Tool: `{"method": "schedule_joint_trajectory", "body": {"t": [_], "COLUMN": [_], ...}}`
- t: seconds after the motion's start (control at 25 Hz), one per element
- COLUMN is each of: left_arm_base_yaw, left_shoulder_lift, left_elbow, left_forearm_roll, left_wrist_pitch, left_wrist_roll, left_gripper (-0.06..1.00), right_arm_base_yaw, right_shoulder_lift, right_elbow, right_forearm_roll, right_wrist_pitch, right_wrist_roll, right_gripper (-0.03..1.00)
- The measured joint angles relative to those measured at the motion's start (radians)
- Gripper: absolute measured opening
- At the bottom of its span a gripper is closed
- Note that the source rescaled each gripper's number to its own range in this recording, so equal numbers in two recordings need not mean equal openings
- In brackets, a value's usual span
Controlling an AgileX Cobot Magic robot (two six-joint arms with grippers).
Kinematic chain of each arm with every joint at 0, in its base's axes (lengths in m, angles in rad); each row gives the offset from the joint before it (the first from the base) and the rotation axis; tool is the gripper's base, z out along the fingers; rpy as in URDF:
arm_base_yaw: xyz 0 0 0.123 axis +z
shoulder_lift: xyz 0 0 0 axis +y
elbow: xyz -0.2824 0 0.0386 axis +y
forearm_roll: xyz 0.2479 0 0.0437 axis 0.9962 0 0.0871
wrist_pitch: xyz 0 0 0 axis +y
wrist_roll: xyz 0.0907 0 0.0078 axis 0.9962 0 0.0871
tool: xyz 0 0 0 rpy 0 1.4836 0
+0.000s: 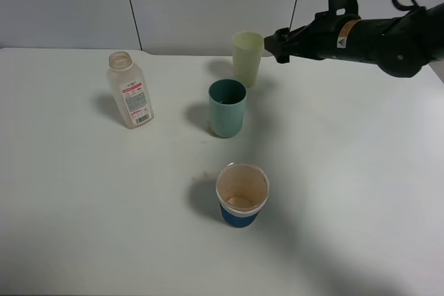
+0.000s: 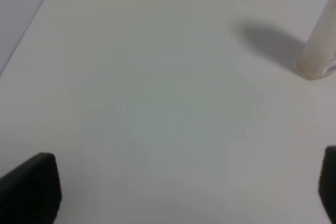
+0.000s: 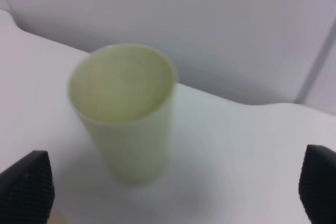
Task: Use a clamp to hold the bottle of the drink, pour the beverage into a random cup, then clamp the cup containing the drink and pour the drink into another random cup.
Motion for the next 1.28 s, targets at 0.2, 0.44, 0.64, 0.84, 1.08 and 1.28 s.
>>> {"method": "schedule_joint_trajectory", "body": {"t": [0.2, 0.44, 0.64, 0.84, 1.08, 1.28], "left_arm_base_yaw": [0.0, 0.0, 0.0, 0.0, 0.0, 0.0], "left_shoulder_lift": [0.0, 0.0, 0.0, 0.0, 0.0, 0.0], "left_elbow": [0.0, 0.0, 0.0, 0.0, 0.0, 0.0], "left_forearm_roll": [0.0, 0.0, 0.0, 0.0, 0.0, 0.0], "left_wrist_pitch": [0.0, 0.0, 0.0, 0.0, 0.0, 0.0], "left_wrist_roll": [0.0, 0.0, 0.0, 0.0, 0.0, 0.0], "left_gripper": [1.0, 1.0, 1.0, 1.0, 1.0, 1.0], "right_arm_base_yaw": [-0.019, -0.088, -0.206, -0.362, -0.475, -0.475], "right_shoulder_lift": [-0.201, -0.389, -0.541, -0.668, -0.912, -1.064], "right_elbow": [0.065, 0.081, 0.081, 0.085, 0.189, 0.236], "right_forearm_roll": [0.055, 0.058, 0.072, 0.117, 0.294, 0.347], "right_wrist_pitch": [0.148, 0.268, 0.474, 0.638, 0.689, 0.831], "right_wrist_roll": [-0.101, -0.109, -0.109, -0.112, -0.257, -0.303], "right_gripper": [0.96, 0.96, 0.96, 0.96, 0.96, 0.96]}}
